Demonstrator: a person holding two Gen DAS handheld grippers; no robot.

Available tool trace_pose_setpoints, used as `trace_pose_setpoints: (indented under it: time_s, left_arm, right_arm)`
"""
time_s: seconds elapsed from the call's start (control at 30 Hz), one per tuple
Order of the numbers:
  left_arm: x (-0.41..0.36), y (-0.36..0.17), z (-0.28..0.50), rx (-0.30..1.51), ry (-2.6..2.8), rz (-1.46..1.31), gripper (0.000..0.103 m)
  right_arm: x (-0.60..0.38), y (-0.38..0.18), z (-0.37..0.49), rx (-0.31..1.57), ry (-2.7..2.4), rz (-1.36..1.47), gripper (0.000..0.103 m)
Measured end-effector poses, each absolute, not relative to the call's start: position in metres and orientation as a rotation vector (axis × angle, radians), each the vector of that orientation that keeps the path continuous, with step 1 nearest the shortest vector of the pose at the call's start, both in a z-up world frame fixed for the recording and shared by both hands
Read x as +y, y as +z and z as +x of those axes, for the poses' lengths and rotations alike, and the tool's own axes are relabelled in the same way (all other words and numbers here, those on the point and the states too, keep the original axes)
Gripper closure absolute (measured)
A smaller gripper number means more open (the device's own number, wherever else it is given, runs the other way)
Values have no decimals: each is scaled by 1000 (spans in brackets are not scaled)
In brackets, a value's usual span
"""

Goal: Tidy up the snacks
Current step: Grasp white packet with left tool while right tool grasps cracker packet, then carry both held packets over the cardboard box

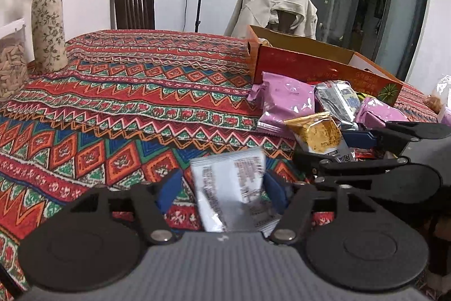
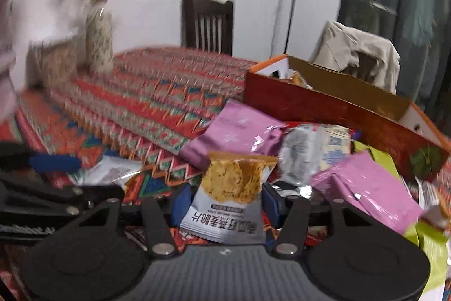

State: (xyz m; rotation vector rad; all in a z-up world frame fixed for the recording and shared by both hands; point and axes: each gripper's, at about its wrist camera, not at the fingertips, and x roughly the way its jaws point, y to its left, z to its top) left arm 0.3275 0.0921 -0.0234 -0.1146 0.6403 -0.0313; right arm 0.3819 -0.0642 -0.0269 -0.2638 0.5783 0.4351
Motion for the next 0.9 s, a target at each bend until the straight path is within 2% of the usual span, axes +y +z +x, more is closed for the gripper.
trace_pose_setpoints:
  time_s: [0.2, 0.53, 0.9]
  left_arm:
    - [87, -22, 321, 640, -34, -128, 56]
    - [48, -7, 279, 631, -114, -127, 57]
    - [-7, 33, 271, 564, -243, -116, 57]
  right_arm:
    - [-70, -25, 386, 609, 469, -227, 52]
    - [-143, -24, 330, 644, 475, -118, 52]
    - [-229, 15, 262, 502, 414, -14, 52]
